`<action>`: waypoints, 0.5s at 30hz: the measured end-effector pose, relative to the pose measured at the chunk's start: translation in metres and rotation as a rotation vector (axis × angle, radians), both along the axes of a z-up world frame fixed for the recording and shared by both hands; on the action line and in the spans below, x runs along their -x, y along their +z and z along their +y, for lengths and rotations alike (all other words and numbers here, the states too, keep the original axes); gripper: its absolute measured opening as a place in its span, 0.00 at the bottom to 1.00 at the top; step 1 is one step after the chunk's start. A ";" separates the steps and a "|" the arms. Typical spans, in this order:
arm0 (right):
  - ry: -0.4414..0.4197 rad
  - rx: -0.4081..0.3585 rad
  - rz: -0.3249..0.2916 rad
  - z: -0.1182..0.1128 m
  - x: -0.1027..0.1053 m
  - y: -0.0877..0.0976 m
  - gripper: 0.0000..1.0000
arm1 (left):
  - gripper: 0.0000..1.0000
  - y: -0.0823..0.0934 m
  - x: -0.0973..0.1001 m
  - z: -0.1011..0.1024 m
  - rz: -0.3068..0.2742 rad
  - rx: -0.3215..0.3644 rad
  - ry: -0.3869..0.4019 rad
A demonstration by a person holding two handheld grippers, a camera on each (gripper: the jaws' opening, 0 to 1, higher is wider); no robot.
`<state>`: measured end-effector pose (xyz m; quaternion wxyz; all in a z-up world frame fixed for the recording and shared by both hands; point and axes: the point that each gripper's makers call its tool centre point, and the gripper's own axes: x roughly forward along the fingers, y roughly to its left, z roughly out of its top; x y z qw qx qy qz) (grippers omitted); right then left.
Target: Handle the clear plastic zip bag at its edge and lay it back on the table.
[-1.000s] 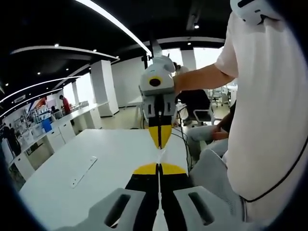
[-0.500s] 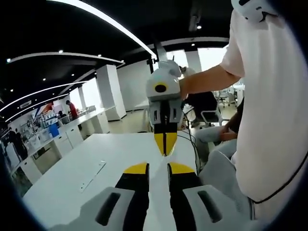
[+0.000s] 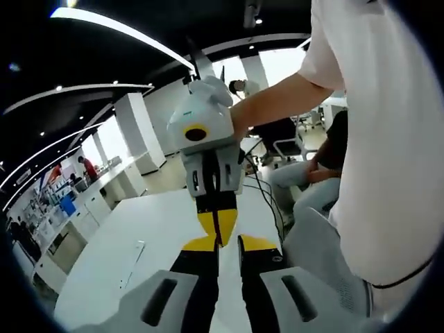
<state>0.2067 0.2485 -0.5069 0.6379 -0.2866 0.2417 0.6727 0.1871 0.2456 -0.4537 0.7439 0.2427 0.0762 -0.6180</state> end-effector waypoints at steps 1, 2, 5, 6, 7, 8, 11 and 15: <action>-0.002 0.000 -0.002 0.000 -0.001 0.000 0.00 | 0.08 -0.004 0.000 -0.001 -0.006 -0.026 -0.005; -0.002 0.000 0.001 0.001 0.000 0.000 0.00 | 0.09 -0.005 0.000 -0.002 -0.008 -0.034 -0.009; 0.001 -0.002 -0.004 0.003 0.001 0.001 0.00 | 0.08 -0.011 -0.001 -0.007 -0.013 -0.068 -0.019; 0.001 -0.002 -0.003 0.003 0.001 0.001 0.00 | 0.08 -0.013 -0.002 -0.006 -0.017 -0.083 -0.018; 0.003 -0.002 -0.006 0.004 0.001 0.001 0.00 | 0.08 -0.016 -0.003 -0.006 -0.023 -0.103 -0.020; 0.003 -0.002 -0.006 0.004 0.001 0.002 0.00 | 0.07 -0.018 -0.003 -0.006 -0.019 -0.113 -0.022; 0.003 -0.003 -0.004 0.005 0.002 0.002 0.00 | 0.06 -0.026 -0.004 -0.005 -0.029 -0.151 -0.023; 0.007 -0.007 -0.002 0.007 0.004 0.003 0.00 | 0.04 -0.037 -0.009 0.000 -0.039 -0.200 -0.011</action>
